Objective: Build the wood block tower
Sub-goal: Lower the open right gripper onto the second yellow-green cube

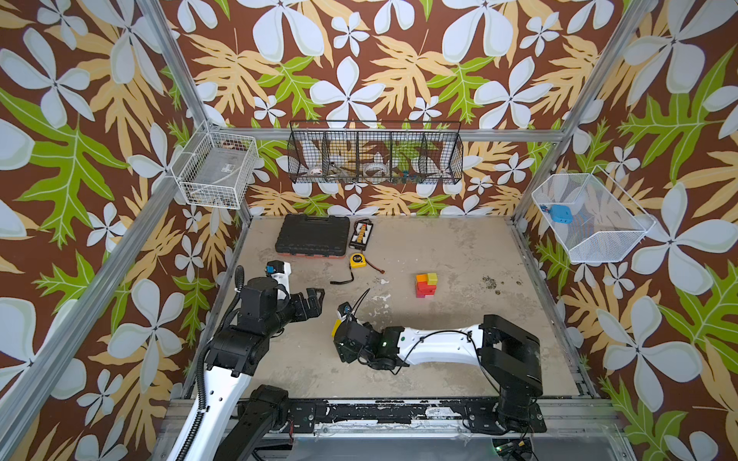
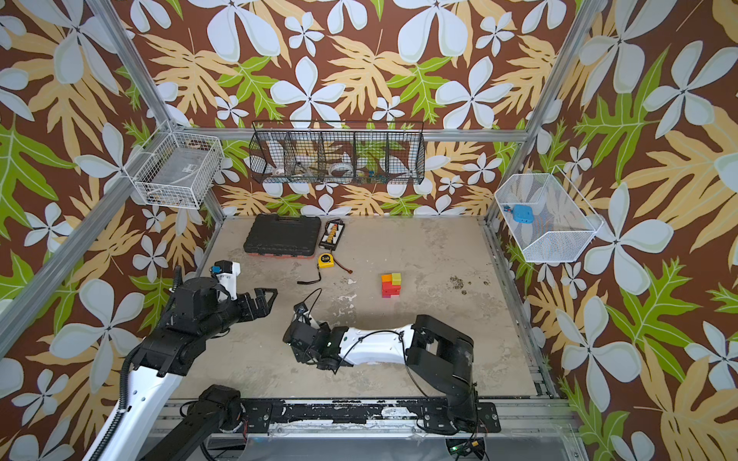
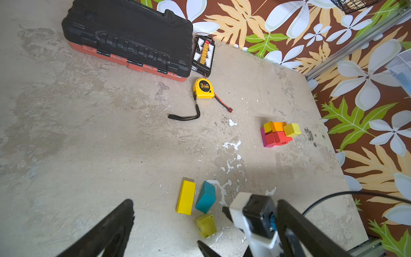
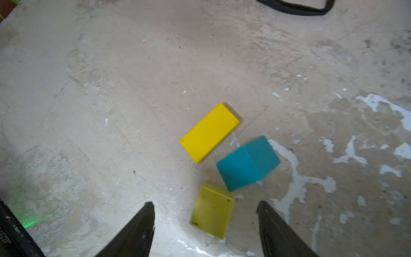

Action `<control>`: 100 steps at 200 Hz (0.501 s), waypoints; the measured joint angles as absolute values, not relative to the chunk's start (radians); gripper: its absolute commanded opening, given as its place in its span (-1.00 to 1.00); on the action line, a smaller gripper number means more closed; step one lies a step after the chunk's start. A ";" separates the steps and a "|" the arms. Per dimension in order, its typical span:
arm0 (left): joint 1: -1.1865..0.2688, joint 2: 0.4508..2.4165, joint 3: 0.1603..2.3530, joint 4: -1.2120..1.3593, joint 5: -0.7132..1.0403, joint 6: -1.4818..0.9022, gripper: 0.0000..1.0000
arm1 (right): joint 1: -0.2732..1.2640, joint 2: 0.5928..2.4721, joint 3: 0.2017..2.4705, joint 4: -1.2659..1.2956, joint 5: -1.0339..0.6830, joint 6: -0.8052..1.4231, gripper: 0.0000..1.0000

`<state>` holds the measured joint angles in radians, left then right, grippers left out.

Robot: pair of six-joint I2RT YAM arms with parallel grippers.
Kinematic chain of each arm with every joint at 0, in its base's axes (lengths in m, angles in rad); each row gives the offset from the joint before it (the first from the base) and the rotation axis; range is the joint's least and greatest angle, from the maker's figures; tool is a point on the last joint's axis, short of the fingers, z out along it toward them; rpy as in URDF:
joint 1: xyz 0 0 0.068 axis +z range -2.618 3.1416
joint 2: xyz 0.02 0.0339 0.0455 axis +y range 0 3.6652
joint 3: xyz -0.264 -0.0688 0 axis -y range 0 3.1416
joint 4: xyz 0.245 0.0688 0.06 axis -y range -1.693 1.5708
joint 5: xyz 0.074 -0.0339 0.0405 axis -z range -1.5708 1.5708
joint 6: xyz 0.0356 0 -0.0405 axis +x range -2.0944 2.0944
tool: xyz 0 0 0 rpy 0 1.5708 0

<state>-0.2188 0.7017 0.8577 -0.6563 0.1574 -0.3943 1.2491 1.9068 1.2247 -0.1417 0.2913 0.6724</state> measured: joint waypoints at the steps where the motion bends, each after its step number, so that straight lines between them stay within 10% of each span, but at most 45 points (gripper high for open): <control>1: -0.219 0.701 0.858 -0.656 0.158 -0.394 1.00 | 1.250 1.910 1.228 -0.142 0.292 0.672 0.35; 100: -0.219 0.670 0.858 -0.657 0.163 -0.392 1.00 | 1.252 1.998 1.281 -0.180 0.372 0.755 0.08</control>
<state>-0.2188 0.6701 0.8577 -0.6567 0.1627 -0.3916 1.2522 1.9980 1.2808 -0.1802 0.3721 0.7547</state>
